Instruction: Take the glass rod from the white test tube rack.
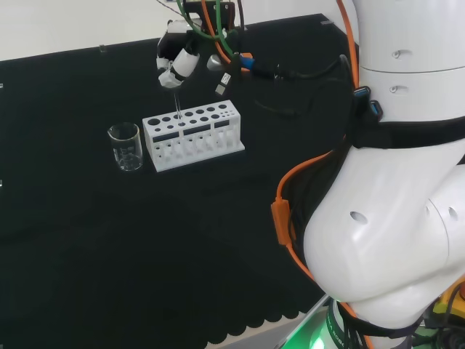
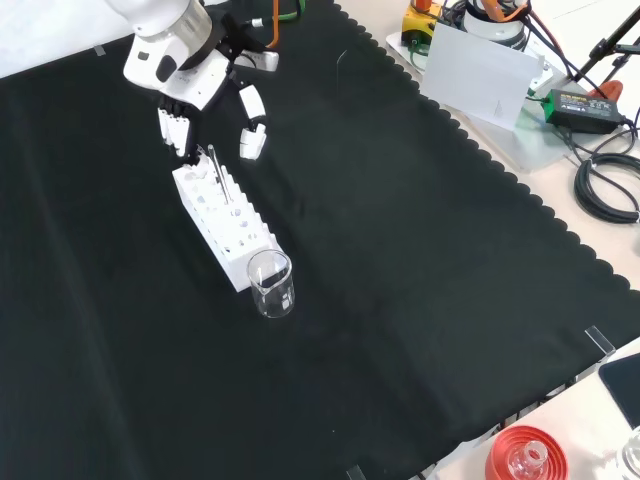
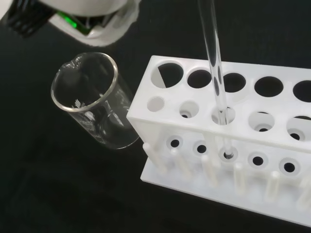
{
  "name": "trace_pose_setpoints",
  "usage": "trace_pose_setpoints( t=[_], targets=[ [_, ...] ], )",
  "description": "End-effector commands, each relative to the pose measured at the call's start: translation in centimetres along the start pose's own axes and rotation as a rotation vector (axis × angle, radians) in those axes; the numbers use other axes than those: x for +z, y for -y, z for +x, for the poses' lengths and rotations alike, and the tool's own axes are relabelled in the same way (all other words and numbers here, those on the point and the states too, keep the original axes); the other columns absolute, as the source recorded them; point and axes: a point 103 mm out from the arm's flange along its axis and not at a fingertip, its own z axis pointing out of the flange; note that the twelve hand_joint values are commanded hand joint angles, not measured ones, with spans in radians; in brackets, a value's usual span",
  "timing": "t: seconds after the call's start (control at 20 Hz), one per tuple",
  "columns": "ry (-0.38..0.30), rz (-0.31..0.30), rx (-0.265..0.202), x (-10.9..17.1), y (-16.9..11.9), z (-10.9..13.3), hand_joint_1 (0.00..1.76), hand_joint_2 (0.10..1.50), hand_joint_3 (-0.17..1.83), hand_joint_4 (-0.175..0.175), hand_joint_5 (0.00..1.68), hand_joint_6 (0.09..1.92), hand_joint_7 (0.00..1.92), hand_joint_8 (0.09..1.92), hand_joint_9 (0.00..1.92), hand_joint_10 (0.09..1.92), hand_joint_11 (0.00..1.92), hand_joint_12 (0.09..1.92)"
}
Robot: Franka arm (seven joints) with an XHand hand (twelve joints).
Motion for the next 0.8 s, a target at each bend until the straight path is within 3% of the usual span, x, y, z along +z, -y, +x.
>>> trace_pose_setpoints(
  t=[0.05, 0.5, 0.65, 0.8],
  targets=[
    [0.016, 0.001, -0.004, 0.42, -0.35, 0.31, 0.90, 0.57, 0.68, -0.175, 0.68, 0.86, 0.94, 0.73, 0.98, 0.70, 0.93, 1.16],
    [0.043, 0.003, 0.008, 0.44, -0.67, 0.36, 1.14, 0.56, 0.81, -0.175, 0.99, 0.67, 1.07, 0.66, 1.12, 0.61, 1.08, 1.11],
    [0.043, -0.005, 0.013, 0.50, -0.80, 0.31, 1.18, 0.80, 0.46, -0.175, 1.11, 0.78, 1.13, 0.63, 1.17, 0.58, 1.14, 1.08],
    [0.035, -0.015, 0.016, 0.54, -0.72, 0.05, 1.18, 0.87, 0.33, -0.175, 1.14, 0.77, 1.16, 0.62, 1.20, 0.57, 1.17, 1.07]
  ],
)
